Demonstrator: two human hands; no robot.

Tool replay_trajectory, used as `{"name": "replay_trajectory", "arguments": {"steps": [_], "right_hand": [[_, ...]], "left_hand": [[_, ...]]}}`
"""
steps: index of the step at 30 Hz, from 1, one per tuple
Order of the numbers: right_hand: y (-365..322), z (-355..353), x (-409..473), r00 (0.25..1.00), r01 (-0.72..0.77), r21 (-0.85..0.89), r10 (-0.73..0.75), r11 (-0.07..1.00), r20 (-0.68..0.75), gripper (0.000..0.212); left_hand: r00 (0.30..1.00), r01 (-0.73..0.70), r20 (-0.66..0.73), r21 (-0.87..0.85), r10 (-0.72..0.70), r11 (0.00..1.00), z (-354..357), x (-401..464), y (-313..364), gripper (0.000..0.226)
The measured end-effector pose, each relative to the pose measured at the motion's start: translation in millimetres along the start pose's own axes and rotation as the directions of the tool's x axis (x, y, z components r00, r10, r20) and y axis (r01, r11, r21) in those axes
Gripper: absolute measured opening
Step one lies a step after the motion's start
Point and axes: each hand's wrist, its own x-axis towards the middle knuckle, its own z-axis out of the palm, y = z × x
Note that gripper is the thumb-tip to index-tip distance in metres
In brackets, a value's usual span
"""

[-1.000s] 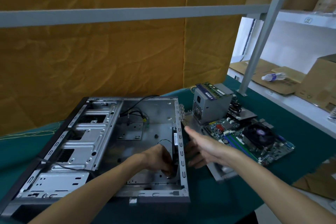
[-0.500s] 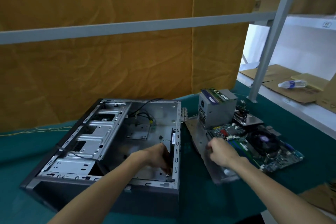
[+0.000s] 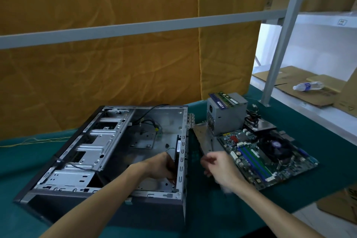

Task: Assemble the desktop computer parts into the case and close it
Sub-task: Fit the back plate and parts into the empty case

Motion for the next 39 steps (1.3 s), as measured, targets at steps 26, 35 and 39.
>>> {"name": "replay_trajectory", "arguments": {"steps": [26, 35, 39], "right_hand": [[10, 43, -27, 0.930, -0.366, 0.715, 0.204, 0.596, 0.306, 0.018], [9, 42, -26, 0.921, -0.381, 0.671, 0.199, 0.636, 0.335, 0.016], [9, 41, -23, 0.914, -0.395, 0.669, 0.195, 0.630, 0.356, 0.017]], "left_hand": [[0.999, -0.033, -0.030, 0.117, 0.036, 0.993, -1, -5, 7, 0.025], [0.998, -0.045, -0.031, 0.117, 0.049, 0.992, -1, -4, 6, 0.031], [0.999, -0.033, -0.027, 0.088, 0.036, 0.996, 0, -3, 5, 0.031]]}}
